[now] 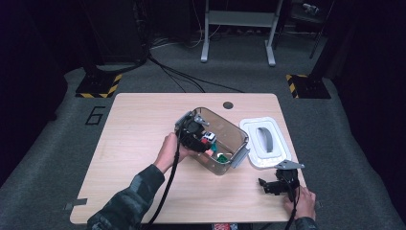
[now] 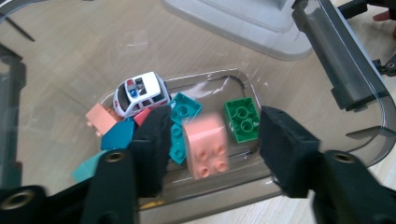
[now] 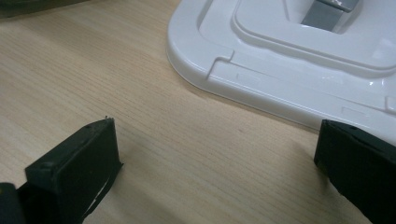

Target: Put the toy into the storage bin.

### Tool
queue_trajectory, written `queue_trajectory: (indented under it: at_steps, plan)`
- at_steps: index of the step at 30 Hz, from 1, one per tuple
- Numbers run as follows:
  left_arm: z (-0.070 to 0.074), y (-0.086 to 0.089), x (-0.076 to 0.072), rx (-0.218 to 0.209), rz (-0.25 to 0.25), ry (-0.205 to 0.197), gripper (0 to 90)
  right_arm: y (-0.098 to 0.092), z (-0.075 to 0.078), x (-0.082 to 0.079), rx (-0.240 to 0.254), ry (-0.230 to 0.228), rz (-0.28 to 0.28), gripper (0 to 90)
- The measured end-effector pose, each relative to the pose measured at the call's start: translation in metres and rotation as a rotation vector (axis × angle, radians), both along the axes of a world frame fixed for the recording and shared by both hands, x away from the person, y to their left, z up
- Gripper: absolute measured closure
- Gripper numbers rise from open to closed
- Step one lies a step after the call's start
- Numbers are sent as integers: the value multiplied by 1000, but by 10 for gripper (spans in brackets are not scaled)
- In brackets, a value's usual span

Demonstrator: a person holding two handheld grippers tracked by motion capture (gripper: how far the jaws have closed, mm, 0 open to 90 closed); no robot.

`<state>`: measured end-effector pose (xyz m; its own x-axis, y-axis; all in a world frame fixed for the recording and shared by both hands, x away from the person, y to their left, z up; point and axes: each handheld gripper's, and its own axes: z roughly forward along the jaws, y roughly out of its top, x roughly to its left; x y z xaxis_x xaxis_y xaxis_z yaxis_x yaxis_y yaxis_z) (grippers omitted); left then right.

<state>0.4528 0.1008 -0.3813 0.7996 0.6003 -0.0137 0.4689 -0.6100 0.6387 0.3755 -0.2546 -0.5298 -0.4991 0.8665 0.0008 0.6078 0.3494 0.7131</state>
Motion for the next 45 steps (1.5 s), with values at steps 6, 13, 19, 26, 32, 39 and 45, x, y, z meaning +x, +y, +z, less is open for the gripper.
queue_trajectory:
  at_steps: [6,13,19,26,32,39,45]
  plan:
    - [7,20,-15,-9,28,-53,220,0,0,0,0,0,0,0]
    - [3,57,-32,-9,91,-92,150,0,0,0,-1,0,0,0]
    - [-13,94,-42,-4,173,-97,98,0,0,0,0,0,0,0]
    - [-60,142,-43,0,263,-52,4,0,0,0,0,0,-1,0]
    - [-102,165,-46,37,322,-21,0,1,0,0,1,3,-3,0]
    - [-132,184,-51,61,359,-34,0,-1,0,1,-3,0,14,0]
    - [-146,196,-58,-18,376,-52,0,-3,0,2,-9,-8,-36,0]
